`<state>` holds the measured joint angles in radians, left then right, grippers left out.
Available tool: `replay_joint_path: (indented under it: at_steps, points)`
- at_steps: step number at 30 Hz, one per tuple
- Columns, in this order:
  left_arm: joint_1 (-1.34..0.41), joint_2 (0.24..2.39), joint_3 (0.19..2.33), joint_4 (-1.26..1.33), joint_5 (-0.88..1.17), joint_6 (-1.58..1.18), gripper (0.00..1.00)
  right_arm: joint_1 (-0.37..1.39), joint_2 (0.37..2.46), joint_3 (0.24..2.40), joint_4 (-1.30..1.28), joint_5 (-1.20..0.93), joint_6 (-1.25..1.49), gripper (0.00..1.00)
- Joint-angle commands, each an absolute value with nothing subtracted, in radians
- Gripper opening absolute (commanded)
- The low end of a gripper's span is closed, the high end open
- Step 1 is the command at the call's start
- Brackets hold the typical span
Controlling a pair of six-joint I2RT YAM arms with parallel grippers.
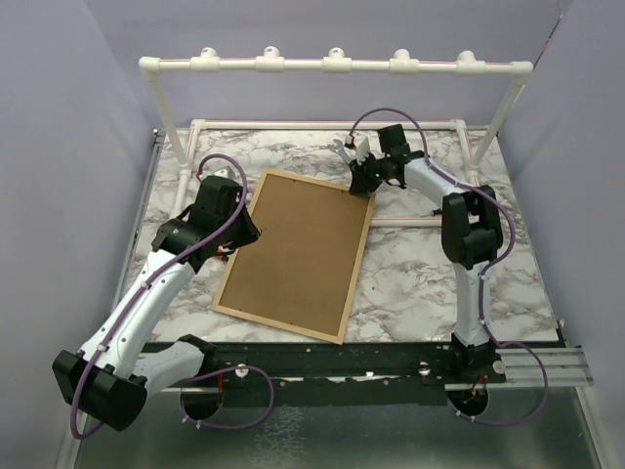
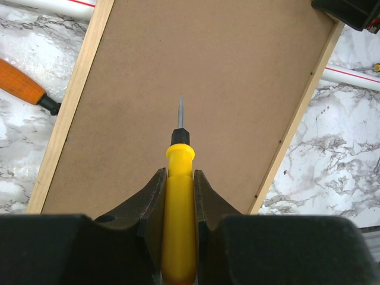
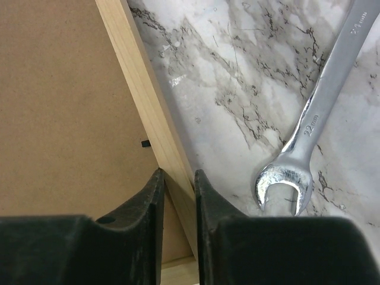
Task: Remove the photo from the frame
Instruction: Adjust the photo frame at the center of the board.
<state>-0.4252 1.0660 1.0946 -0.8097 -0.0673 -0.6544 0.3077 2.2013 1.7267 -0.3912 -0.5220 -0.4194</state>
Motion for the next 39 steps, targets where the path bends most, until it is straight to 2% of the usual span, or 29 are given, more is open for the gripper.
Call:
replay_joint_path:
  at_steps: [1,8,17,21,28,39]
  points:
    - [-0.413,1.063,1.081,-0.818,-0.045,-0.640,0.00,0.304,2.230,1.739,-0.405,-0.407,-0.405,0.15]
    - [-0.408,1.051,1.066,-0.811,-0.034,-0.644,0.00,0.287,2.129,1.636,-0.347,-0.306,-0.299,0.01]
    - [-0.407,1.027,1.031,-0.786,-0.002,-0.651,0.00,0.287,1.905,1.397,-0.282,-0.132,-0.153,0.01]
    - [-0.405,1.014,0.999,-0.762,0.019,-0.666,0.00,0.286,1.854,1.339,-0.282,-0.086,-0.108,0.01]
    - [-0.406,0.985,0.892,-0.698,0.080,-0.696,0.00,0.258,1.781,1.215,-0.280,0.131,-0.018,0.01]
    - [-0.406,0.961,0.783,-0.615,0.127,-0.742,0.00,0.126,1.702,1.098,-0.250,0.177,0.128,0.01]
